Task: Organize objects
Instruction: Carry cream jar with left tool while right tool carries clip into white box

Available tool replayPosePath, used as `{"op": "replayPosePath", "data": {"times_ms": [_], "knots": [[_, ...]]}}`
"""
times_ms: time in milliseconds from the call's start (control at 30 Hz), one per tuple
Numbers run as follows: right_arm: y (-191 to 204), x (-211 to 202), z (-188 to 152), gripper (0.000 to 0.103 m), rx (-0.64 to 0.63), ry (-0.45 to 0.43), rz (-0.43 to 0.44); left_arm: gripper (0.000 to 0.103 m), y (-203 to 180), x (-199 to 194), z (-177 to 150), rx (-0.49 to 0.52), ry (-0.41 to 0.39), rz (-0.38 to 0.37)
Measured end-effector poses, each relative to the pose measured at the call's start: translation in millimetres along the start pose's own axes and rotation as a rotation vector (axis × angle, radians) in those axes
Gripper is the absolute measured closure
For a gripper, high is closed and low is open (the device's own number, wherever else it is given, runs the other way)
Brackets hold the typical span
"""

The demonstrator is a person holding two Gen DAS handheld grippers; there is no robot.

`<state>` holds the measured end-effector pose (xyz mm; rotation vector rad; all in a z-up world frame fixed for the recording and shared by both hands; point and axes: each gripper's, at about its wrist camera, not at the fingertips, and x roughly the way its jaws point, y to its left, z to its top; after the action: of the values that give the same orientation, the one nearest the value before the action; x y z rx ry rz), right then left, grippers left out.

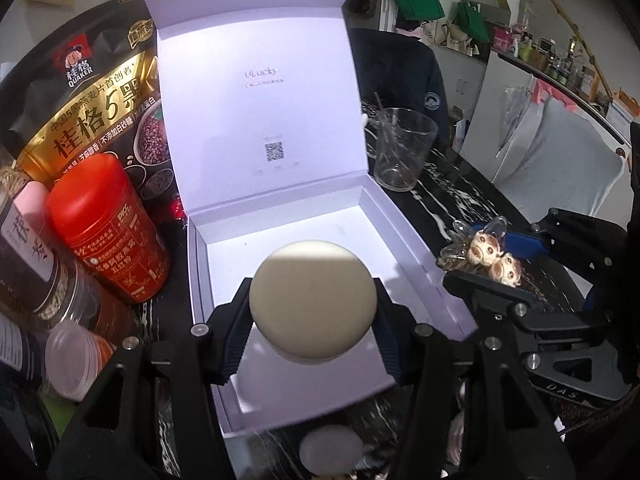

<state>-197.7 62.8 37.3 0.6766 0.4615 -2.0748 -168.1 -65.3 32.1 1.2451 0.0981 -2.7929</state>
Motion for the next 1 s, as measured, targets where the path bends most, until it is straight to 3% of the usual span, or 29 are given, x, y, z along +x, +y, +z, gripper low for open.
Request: {"op": "replayPosePath", "data": {"times_ms": [600,1000], "knots": [[-23,66,41,0.064,0.007,0.015,0.052,0.05,34,54,34,-0.082,0.03,0.105],[-35,110,49,0.064,0.006,0.109,0.055,0.05,47,90,32,-0.099,0.068,0.126]]}}
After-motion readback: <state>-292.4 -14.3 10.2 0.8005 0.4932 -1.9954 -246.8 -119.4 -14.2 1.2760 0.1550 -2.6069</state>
